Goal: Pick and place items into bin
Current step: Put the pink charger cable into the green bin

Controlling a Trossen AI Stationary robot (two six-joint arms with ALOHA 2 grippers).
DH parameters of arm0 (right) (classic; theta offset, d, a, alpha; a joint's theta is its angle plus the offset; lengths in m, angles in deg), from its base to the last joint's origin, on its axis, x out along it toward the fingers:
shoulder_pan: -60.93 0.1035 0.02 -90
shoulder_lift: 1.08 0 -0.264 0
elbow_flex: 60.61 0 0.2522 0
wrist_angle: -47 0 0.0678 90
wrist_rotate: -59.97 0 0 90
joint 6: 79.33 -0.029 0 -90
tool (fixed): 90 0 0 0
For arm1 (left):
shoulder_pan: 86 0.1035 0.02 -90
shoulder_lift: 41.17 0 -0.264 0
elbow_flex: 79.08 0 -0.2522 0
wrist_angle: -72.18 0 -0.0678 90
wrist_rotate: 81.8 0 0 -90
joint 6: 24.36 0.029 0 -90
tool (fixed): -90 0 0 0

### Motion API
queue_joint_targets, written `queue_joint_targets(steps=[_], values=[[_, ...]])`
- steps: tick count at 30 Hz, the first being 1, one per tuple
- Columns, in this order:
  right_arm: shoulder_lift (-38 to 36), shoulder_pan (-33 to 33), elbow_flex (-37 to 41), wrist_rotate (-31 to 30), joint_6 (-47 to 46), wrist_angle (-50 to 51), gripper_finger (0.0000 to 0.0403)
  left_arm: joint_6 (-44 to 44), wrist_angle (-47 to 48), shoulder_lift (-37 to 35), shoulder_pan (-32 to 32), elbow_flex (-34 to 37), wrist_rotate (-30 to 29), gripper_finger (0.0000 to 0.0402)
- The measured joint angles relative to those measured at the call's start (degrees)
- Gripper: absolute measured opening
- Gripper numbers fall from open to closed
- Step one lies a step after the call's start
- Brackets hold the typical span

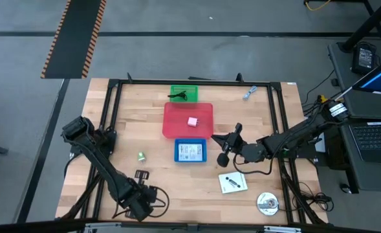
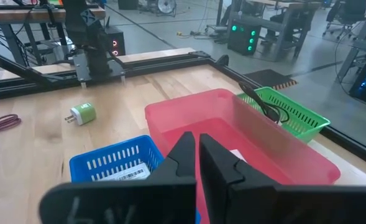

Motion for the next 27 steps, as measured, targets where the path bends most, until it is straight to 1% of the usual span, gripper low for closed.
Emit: queue_joint_targets(steps=[5, 9, 12, 16, 20, 27], values=[[0.0, 0.0, 0.0, 0.3, 0.0, 0.1, 0.0005, -4.6, 0.0, 0.0, -0.1, 0.0, -0.4, 0.0069], [0.0, 0.0, 0.0, 0.4, -0.2, 0.1, 0.0005, -4.6, 0.0, 0.0, -0.3, 0.0, 0.9, 0.0107], [0.0, 0.0, 0.0, 0.4, -1.6, 0.1, 0.0005, -4.5, 0.0, 0.0, -1.1, 0.0, 0.4, 0.0135], [0.0, 0.0, 0.0, 2.3, -1.6, 0.1, 0.0005, -1.9, 0.2, 0.0, -2.8, 0.0, -0.3, 0.0165], [0.0, 0.0, 0.0, 3.2, -1.7, 0.1, 0.0005, -1.6, -0.1, 0.0, -5.1, 0.9, -2.8, 0.0183], [0.0, 0.0, 0.0, 3.3, -1.7, 0.2, 0.0005, -2.8, -1.0, 0.0, -7.7, 4.9, -2.9, 0.0193]])
